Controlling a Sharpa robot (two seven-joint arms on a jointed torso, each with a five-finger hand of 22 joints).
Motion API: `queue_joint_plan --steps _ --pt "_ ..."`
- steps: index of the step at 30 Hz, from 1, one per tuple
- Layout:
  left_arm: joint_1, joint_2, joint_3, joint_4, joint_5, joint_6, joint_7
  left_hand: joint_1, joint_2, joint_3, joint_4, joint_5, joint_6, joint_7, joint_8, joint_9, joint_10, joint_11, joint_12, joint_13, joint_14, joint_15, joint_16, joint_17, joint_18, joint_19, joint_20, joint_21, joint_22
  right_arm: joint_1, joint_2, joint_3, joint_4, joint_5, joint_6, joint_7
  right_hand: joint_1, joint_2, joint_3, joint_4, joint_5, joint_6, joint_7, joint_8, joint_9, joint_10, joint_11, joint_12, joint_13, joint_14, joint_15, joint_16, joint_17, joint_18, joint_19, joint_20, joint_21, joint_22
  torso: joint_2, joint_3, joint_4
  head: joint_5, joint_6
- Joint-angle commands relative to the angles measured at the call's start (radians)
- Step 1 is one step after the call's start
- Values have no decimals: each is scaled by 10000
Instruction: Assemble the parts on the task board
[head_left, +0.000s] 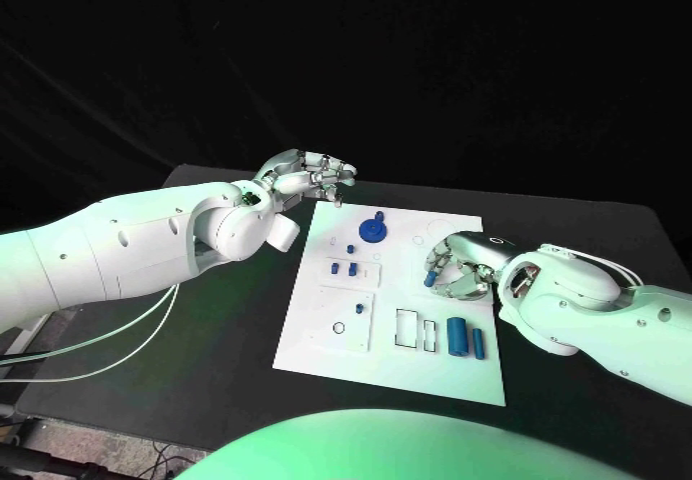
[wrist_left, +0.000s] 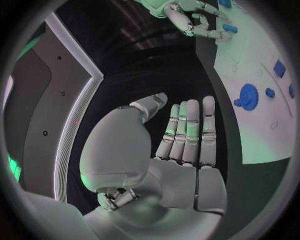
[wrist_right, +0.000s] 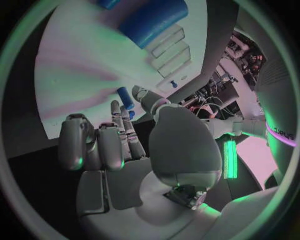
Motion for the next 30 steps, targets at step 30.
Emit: queue_joint_plan --steps 30 --pt "4 7 8 -12 26 160 45 -16 59 -71 47 46 -83 -12 105 20 41 24 -35 -30 69 23 -31 -26 112 43 27 22 -19 -70 -53 4 336 -287 -1635 -199 21 767 2434 -134 -760 1335 -455 933 626 2118 -556 169 121 333 -530 146 353 -191 553 -465 964 2071 -31 -6 -16 28 1"
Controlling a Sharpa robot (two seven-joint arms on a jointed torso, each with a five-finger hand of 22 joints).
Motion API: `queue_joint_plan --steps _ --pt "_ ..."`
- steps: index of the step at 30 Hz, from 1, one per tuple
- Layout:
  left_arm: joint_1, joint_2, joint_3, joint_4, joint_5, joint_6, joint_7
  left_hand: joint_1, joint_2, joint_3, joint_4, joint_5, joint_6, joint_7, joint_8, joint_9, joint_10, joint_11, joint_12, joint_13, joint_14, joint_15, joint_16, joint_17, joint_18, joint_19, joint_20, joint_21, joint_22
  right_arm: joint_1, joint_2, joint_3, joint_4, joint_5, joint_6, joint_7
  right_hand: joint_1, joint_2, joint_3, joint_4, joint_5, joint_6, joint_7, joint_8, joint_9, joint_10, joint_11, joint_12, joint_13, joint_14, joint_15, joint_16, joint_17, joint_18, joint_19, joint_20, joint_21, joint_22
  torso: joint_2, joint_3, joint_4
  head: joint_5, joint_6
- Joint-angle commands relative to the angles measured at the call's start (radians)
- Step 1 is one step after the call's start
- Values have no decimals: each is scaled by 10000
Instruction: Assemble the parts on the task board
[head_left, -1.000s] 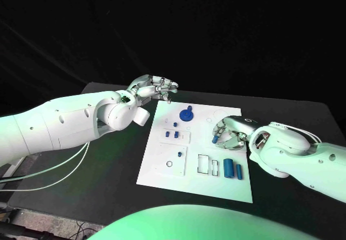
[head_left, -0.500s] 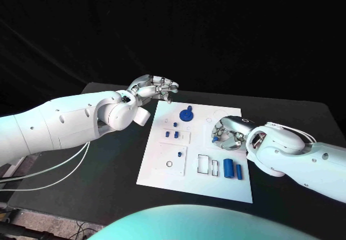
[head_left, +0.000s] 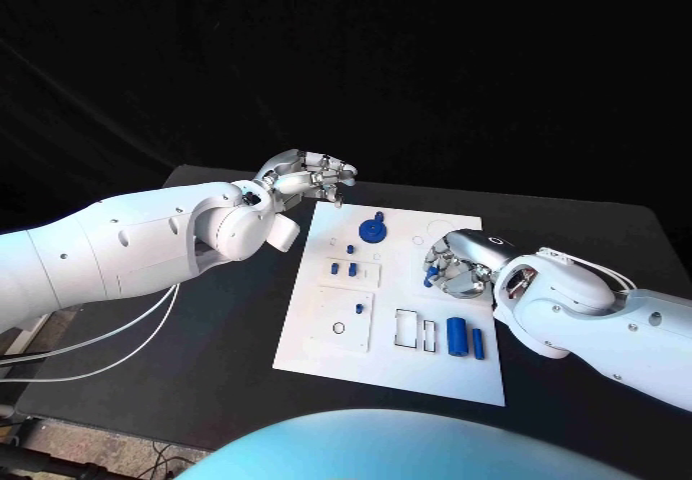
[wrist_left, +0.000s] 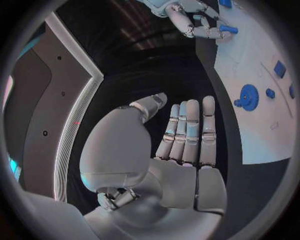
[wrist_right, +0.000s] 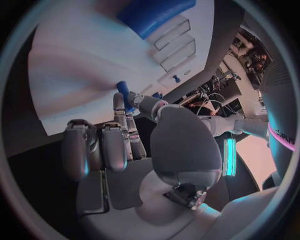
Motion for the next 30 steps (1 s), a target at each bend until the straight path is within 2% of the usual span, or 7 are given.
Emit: queue_joint_plan --steps 1,9,17,20,22,27,30 --pt "4 9 8 -5 26 146 60 -16 59 -44 20 46 -83 -12 25 10 41 24 -35 -9 69 23 -31 -16 112 43 27 22 -9 82 -156 41 409 -156 -734 -21 0 77 56 -13 26 40 -25 245 557 64 19 -76 6 332 -60 12 -25 -191 225 -57 16 2075 -9 -1 -7 19 1" --pt "3 36 7 -55 26 164 59 -18 56 -48 22 50 -95 -10 26 9 33 26 -40 -14 67 24 -31 -19 112 42 27 21 -10 257 -382 114 1477 23 -972 93 -137 -52 39 -34 81 49 -39 299 645 90 17 -104 35 338 -57 16 -6 -190 223 -55 13 2074 -5 7 -11 -40 1" --pt "-2 93 5 -93 9 203 59 -18 56 -48 22 50 -95 -10 26 9 33 26 -40 -14 67 24 -31 -19 112 42 27 21 -10 183 148 107 1691 93 -928 288 -186 -88 17 -34 111 49 -48 316 676 100 12 -114 47 334 -59 5 -28 -184 211 -56 -15 2065 -12 4 5 -29 1" --pt "-6 113 4 -109 -5 213 62 -18 56 -48 22 50 -95 -10 26 9 33 26 -40 -14 67 24 -31 -19 112 42 27 21 -10 60 452 91 1650 78 -888 375 -207 -100 6 -32 136 44 -50 320 688 100 12 -120 52 332 -60 -1 -39 -180 204 -56 -32 2060 -5 -7 -5 23 1" --pt "-12 133 3 -122 -10 223 65 -18 56 -48 22 50 -95 -10 26 9 33 26 -40 -14 67 24 -31 -19 112 42 27 21 -10 -81 733 76 1603 69 -827 456 -221 -106 -2 -30 161 39 -52 323 698 100 11 -125 55 332 -60 -3 -41 -177 198 -57 -45 2056 7 2 5 29 1" --pt "-20 179 2 -139 -15 249 62 -18 56 -48 22 50 -95 -10 26 9 33 26 -40 -14 67 24 -31 -19 112 42 27 21 -10 -392 1253 39 1440 73 -604 613 -241 -115 -17 -28 190 32 -53 327 711 101 11 -131 61 331 -61 -8 -51 -174 191 -57 -63 2051 12 -6 20 25 1" --pt "-22 204 2 -145 -16 263 61 -18 56 -48 22 50 -95 -10 26 9 33 26 -40 -14 67 24 -31 -19 112 42 27 21 -10 -619 1457 28 1311 70 -510 685 -251 -118 -24 -25 200 29 -54 329 717 101 11 -134 63 333 -61 -4 -42 -170 184 -58 -81 2046 19 -13 21 76 1"
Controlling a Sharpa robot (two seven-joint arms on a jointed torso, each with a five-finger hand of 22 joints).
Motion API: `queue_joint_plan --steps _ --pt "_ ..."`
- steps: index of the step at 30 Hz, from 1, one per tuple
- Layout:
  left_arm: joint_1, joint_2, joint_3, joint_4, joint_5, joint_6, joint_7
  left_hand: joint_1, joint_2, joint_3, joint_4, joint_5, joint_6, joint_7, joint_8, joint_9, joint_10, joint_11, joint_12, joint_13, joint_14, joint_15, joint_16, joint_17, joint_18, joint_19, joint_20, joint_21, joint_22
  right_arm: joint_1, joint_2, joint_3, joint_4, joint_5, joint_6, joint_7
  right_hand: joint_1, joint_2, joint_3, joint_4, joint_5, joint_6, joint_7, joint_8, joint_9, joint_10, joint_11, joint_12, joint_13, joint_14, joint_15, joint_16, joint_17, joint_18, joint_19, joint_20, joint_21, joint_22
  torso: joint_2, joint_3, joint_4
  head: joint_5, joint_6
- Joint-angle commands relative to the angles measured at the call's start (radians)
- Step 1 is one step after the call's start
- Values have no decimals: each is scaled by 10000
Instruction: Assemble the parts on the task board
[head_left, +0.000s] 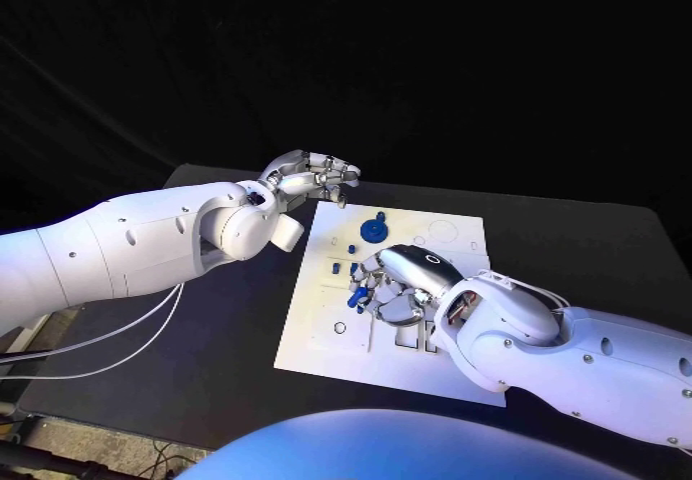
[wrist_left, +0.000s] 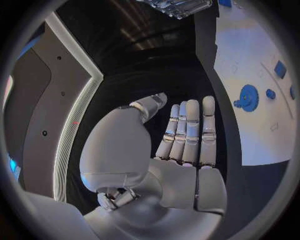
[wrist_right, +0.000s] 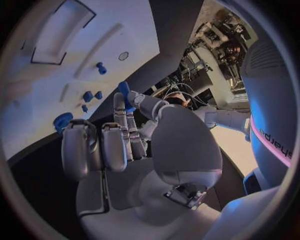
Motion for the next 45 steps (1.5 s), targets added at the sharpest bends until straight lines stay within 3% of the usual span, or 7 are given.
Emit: queue_joint_plan --steps 1,9,15,45 --pt "-4 45 6 5 -10 214 68 -18 56 -49 22 50 -60 26 25 11 33 26 -40 -15 68 23 -31 -9 112 42 27 21 -11 -217 177 -15 -159 -45 306 324 -104 12 -39 -10 64 51 3 329 719 85 -7 -69 0 333 -62 -3 0 -173 188 -59 -30 2043 16 -13 2 66 1" --pt "-11 74 6 -5 -12 243 59 -20 72 -51 37 69 -85 29 38 10 20 30 -47 -32 62 26 -30 -21 112 39 29 18 -15 -543 527 -46 -599 -181 410 358 -116 16 -51 -11 110 40 0 333 736 87 -9 -76 8 332 -65 -8 -9 -172 186 -60 -34 2042 13 -16 -5 97 1" --pt "-17 86 5 -15 -13 255 57 -20 72 -51 37 69 -85 29 38 10 20 30 -47 -32 62 26 -30 -21 112 39 29 18 -15 -701 709 -60 -741 -233 446 356 -123 12 -59 -13 129 33 0 333 743 85 -9 -80 11 331 -65 -9 -12 -173 188 -61 -29 2043 12 11 -8 138 1" --pt "-20 79 5 -2 -19 270 38 -36 82 -64 62 81 -111 34 57 10 10 35 -50 -49 53 31 -29 -34 110 34 32 14 -19 -873 1126 -104 -1269 -887 790 -55 -160 -3 -95 -13 179 -2 3 331 770 73 -4 -101 23 328 -64 -20 -32 -166 175 -61 -60 2034 11 9 -13 190 1"
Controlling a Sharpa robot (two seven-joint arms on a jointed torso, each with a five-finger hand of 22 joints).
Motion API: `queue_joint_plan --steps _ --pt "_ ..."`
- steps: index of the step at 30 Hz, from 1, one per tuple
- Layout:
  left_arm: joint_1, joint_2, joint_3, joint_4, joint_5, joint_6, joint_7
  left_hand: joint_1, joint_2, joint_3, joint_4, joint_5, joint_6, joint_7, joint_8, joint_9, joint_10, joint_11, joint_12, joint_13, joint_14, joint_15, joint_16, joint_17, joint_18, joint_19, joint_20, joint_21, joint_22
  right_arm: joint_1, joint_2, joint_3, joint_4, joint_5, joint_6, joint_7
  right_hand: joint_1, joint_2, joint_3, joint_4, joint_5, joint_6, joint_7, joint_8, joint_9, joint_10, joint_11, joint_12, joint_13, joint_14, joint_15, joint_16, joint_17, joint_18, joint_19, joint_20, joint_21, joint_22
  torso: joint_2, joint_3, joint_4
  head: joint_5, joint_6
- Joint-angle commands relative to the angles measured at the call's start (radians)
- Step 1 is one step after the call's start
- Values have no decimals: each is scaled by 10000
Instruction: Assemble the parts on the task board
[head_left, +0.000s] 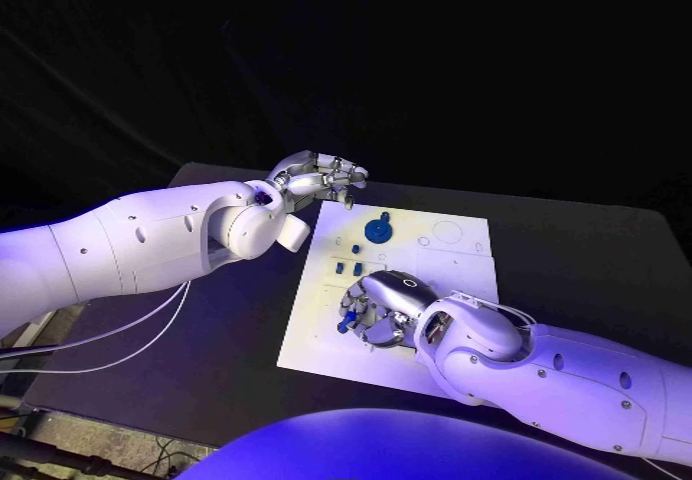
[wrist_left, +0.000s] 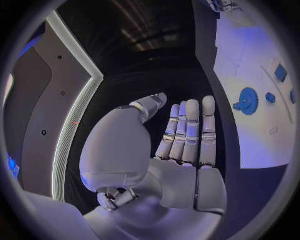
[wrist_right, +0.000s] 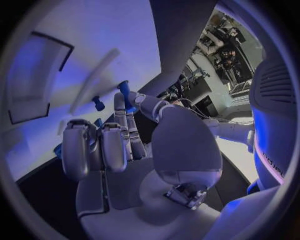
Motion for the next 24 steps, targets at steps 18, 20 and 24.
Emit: queue_joint_plan --steps 18,20,24 --pt "4 10 7 26 -19 169 35 -36 82 -37 35 11 -75 -3 58 11 10 35 -50 -8 53 32 -29 -8 110 34 32 14 -8 -65 145 -47 -115 -466 526 -131 -418 -387 -385 32 354 -479 166 8 720 -313 123 -300 37 327 61 -26 6 -145 105 8 -204 1998 -11 -10 -7 16 1" --pt "4 10 7 26 -20 168 34 -36 82 -37 35 11 -75 -3 58 11 10 35 -50 -8 53 32 -29 -8 110 34 32 14 -8 -68 150 -52 -123 -427 524 -88 -533 -505 -505 68 488 -592 220 -93 678 -372 178 -321 48 325 108 -24 5 -140 88 55 -237 1989 -12 -9 -8 16 1" --pt "4 10 7 25 -21 164 33 -36 82 -37 35 11 -75 -3 58 11 10 35 -50 -8 53 32 -29 -8 110 34 32 14 -8 -72 161 -61 -127 -358 551 -27 -637 -638 -649 98 539 -699 262 -197 631 -413 214 -333 65 317 140 -31 -11 -134 75 94 -261 1982 -13 -5 -5 5 1"
